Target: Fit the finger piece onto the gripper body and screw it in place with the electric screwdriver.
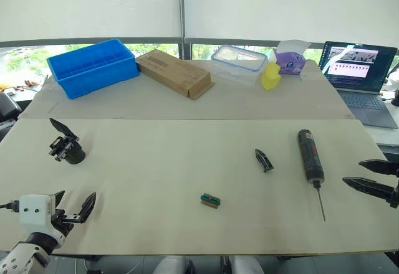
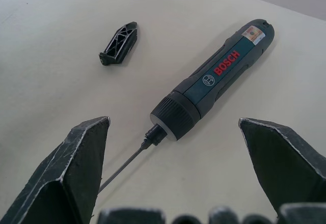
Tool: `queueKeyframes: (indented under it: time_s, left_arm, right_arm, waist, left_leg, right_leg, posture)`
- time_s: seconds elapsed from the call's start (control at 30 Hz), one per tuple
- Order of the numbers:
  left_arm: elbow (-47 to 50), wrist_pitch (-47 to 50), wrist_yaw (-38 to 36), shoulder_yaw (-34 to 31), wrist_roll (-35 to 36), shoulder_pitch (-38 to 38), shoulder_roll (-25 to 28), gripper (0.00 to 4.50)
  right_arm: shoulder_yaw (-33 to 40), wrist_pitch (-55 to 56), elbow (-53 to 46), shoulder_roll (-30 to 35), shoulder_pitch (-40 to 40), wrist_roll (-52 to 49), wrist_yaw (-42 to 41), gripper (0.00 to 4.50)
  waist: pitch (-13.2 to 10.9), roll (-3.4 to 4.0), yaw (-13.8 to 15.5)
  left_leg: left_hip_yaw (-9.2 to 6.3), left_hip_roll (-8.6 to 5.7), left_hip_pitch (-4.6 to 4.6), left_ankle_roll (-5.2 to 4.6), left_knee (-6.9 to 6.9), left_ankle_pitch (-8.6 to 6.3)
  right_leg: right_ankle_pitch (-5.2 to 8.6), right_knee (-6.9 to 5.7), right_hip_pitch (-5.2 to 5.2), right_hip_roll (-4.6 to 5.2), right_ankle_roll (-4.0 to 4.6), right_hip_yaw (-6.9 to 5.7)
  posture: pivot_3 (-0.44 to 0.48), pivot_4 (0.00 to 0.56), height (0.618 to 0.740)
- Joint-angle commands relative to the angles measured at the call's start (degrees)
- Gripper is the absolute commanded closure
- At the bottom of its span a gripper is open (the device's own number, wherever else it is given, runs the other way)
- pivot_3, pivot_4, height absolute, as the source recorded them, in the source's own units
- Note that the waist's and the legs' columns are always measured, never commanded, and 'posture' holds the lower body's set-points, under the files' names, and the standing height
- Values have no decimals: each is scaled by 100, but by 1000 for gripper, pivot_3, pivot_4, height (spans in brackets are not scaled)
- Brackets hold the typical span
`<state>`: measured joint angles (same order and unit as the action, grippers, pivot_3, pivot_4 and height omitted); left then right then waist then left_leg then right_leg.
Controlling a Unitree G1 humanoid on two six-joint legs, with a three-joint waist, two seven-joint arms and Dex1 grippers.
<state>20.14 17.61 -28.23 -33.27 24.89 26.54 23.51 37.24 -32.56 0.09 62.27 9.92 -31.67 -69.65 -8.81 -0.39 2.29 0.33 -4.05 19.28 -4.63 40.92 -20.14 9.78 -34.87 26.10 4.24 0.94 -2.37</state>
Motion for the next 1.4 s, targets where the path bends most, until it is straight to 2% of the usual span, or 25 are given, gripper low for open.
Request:
queueKeyframes:
  time_s: [0.03, 0.17, 0.3, 0.63, 0.87, 1.17, 1.4]
  left_arm:
    - [-63, -128, 175, -169, -51, -104, 40, 0]
    - [-578, -117, 579, -613, 58, -415, 43, 0]
    - [-1006, -248, 451, -677, -31, -617, 239, 0]
    - [-2545, -827, 78, -198, -458, -1843, 998, 0]
    - [-3397, -1174, -34, 207, -731, -2637, 1250, 0]
    - [-4296, -1475, -23, 540, -935, -3404, 1313, 0]
    - [-4639, -1596, -62, 682, -943, -3723, 1323, 0]
  right_arm:
    - [41, 226, -155, 30, -255, 63, 148, 18]
    - [-456, 117, -717, 6, -897, -144, 258, 18]
    - [-973, -225, -1234, 17, -1448, -474, 203, 18]
    - [-1912, -994, -2281, -267, -2553, -1570, 241, 18]
    - [-2477, -996, -2651, -668, -3025, -1689, 513, 18]
    - [-2573, -768, -2797, -954, -3100, -1410, 983, 18]
    - [-2398, -736, -2953, -918, -2759, -1427, 1088, 18]
  waist:
    - [0, 0, 1]
    - [1, 1, -36]
    - [1, 1, -27]
    - [-3, -15, 33]
    - [-4, -17, -27]
    - [-5, -18, -17]
    - [-5, -20, -20]
  left_leg:
    - [0, 0, 0, 0, 0, 0]
    - [5, 0, -3, 8, -1, 4]
    - [1, 1, -3, 14, -7, 8]
    - [-4, -4, 4, 11, 1, 2]
    - [-3, -5, 4, 12, -1, 3]
    - [-4, -8, 4, 14, 2, 4]
    - [-5, -9, 3, 19, 3, 7]
  right_leg:
    - [0, 0, 0, 0, 0, 0]
    - [0, -5, 4, 0, 0, 1]
    - [0, -8, 9, -3, 1, -5]
    - [-2, 2, 6, 8, 1, -13]
    - [-3, 0, 9, 7, 1, -16]
    - [-3, -2, 10, 7, 1, -26]
    - [-3, -3, 9, 7, 1, -29]
  posture:
    - [0, 150, 740]
    - [0, 150, 740]
    - [0, 150, 740]
    - [0, 150, 740]
    - [0, 150, 740]
    - [0, 150, 740]
    - [0, 150, 740]
